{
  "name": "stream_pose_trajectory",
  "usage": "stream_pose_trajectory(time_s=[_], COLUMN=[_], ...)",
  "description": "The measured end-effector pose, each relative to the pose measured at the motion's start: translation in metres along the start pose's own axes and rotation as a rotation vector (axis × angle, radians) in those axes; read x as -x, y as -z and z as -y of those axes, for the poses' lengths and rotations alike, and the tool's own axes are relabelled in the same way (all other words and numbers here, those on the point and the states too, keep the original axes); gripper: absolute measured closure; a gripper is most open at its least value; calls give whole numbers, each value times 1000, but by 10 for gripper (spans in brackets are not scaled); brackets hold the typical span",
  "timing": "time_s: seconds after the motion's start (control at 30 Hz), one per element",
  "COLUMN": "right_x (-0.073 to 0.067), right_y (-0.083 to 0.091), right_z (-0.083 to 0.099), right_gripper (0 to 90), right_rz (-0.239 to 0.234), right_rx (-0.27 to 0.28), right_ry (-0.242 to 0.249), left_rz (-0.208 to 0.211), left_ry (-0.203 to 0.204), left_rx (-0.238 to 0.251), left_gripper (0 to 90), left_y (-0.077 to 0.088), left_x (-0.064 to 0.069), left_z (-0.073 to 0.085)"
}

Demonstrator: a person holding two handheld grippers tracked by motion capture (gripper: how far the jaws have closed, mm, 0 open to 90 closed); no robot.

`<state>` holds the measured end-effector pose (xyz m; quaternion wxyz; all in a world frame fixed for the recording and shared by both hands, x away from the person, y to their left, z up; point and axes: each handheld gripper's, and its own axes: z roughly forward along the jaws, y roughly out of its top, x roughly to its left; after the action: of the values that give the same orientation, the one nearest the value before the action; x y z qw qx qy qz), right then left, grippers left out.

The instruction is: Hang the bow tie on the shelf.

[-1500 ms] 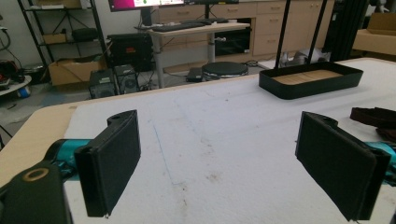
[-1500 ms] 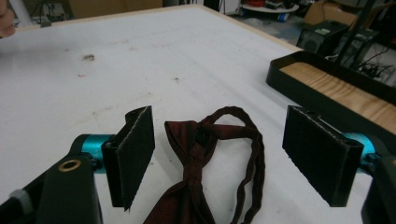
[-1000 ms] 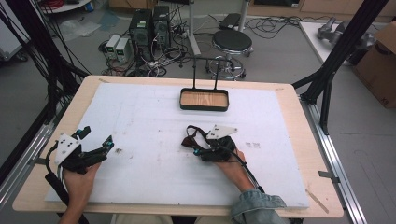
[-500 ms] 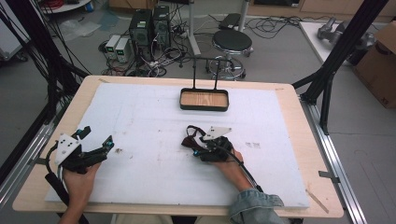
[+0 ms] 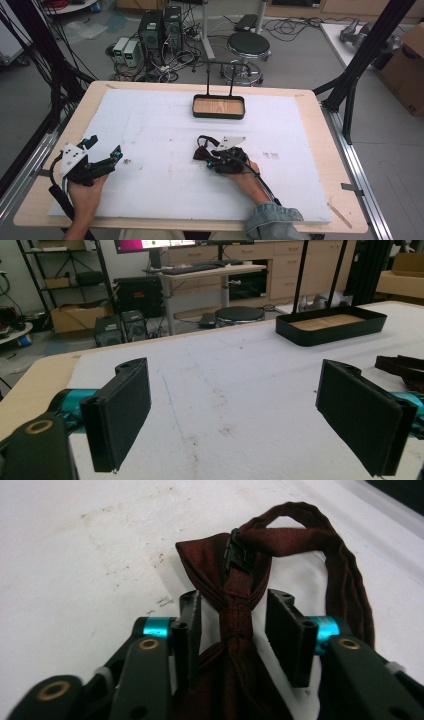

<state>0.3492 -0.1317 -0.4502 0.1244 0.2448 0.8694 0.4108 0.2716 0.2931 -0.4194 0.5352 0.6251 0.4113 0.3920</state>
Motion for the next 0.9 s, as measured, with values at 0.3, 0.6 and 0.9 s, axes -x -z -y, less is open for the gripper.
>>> stream_pose_trajectory(time_s=[0.3,0.6,0.9], right_x=[0,3,13], right_y=[5,21,44], right_z=[-1,-5,-8], right_gripper=[733,752,753], right_rz=[-12,1,41], right_rx=[11,69,138], right_ry=[-9,-23,-38], left_rz=[0,-1,-2], left_ry=[0,0,-2], left_rx=[-1,-1,-2], left_gripper=[147,147,147], left_y=[0,0,0], left_x=[0,0,0], left_z=[0,0,0])
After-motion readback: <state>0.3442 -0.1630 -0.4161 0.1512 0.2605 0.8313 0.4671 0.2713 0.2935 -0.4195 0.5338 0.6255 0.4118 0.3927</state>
